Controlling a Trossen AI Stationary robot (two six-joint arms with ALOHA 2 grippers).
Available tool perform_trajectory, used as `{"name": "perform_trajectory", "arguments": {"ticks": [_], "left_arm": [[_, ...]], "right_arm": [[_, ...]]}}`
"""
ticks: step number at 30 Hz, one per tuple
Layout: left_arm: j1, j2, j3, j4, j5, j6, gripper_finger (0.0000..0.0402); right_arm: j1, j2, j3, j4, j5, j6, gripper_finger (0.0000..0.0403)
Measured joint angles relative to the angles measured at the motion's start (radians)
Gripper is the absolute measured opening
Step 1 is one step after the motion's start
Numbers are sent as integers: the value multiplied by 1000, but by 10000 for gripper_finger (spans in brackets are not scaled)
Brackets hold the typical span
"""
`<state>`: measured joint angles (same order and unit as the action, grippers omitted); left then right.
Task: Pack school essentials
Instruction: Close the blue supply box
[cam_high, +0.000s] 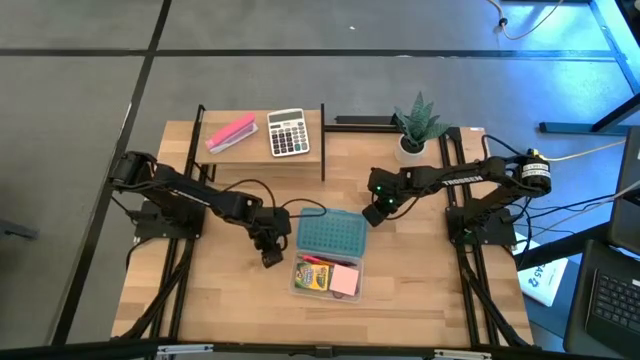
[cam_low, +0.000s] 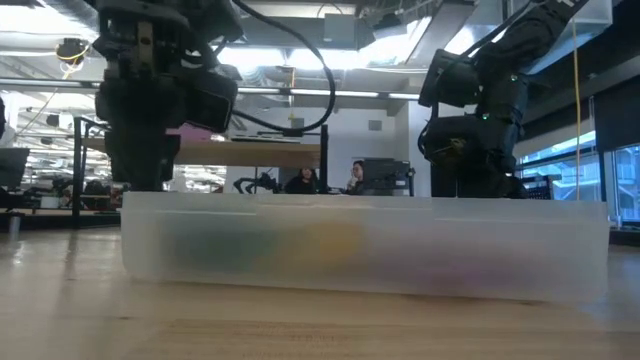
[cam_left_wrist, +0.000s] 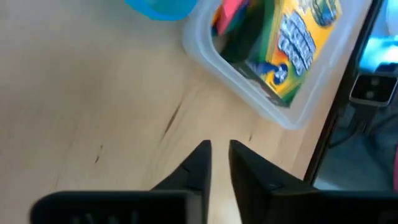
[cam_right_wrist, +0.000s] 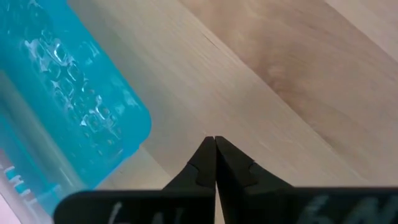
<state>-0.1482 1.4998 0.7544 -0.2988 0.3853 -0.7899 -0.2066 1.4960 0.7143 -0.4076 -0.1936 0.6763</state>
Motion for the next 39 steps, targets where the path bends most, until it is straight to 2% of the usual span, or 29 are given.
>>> {"name": "perform_trajectory", "arguments": {"ticks": [6, 13, 18, 25, 31, 35, 39], "left_arm": [[-1, 0, 0, 40, -9, -152, 94], [-40, 0, 0, 113, -229, -358, 105], [-87, 0, 0, 143, -310, -450, 105], [-140, 0, 0, 144, -448, -460, 105], [-158, 6, -1, 159, -485, -465, 105], [-148, 6, 87, 83, -436, -412, 100], [-150, 4, 235, -194, -456, -405, 92]], "right_arm": [[0, 0, 0, 0, 3, -1, 1], [0, 0, 0, 0, 7, -3, 1], [0, 0, 0, 0, 8, -8, 1], [0, 0, 0, 0, 8, -27, 2], [0, 0, 0, 2, 8, -26, 2], [0, 0, 0, 7, 8, -26, 2], [0, 0, 0, 7, 16, -26, 2]]}}
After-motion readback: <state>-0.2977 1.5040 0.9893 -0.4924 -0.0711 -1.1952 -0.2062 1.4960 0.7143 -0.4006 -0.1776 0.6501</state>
